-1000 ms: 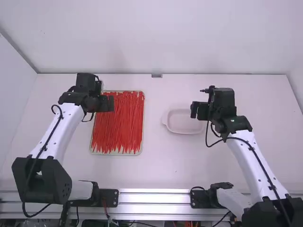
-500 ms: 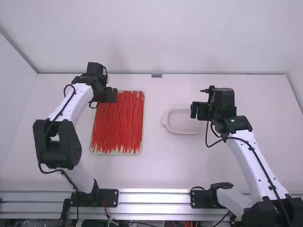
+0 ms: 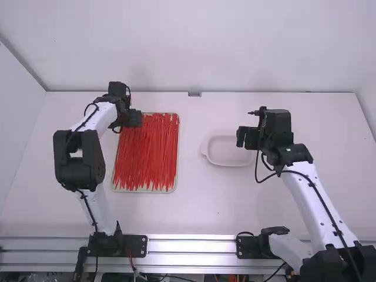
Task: Fasten the cable tie
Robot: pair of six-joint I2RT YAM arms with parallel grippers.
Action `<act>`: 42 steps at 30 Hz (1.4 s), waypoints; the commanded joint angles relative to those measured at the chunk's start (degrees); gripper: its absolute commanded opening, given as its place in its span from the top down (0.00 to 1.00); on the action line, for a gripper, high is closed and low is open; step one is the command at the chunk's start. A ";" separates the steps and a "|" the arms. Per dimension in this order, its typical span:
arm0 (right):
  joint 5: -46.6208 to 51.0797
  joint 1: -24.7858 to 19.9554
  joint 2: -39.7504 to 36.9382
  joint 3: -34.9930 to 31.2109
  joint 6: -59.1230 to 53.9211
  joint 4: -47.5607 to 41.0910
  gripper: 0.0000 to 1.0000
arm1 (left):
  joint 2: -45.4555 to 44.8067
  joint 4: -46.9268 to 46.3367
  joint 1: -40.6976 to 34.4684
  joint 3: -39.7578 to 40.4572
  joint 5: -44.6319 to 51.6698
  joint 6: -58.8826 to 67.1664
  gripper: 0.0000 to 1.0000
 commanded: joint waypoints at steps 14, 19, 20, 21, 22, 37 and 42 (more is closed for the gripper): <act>-0.02 -0.11 -0.57 2.43 0.17 0.33 0.01 | 0.11 10.10 0.09 -9.70 0.63 -1.22 0.51; -0.02 -0.20 -0.57 2.43 0.17 0.35 0.01 | 0.11 10.29 0.02 -9.73 0.72 -1.73 0.65; -0.02 -0.15 -0.57 2.43 0.15 0.35 0.01 | 0.11 10.32 0.00 -9.73 0.72 -1.73 0.65; -0.04 -0.11 -0.57 2.43 0.13 0.37 0.01 | 0.11 10.51 -0.39 -9.73 0.63 -1.66 0.66; -0.04 -0.13 -0.57 2.43 0.13 0.37 0.01 | 0.11 10.71 -0.61 -9.73 0.63 -1.66 0.66; -0.04 -0.15 -0.57 2.43 0.13 0.11 0.01 | 0.11 12.74 -0.96 -9.73 4.11 0.28 0.76; -0.04 -0.13 -0.57 2.43 -0.04 0.07 0.01 | 0.11 12.83 -0.55 -9.77 4.13 0.26 0.78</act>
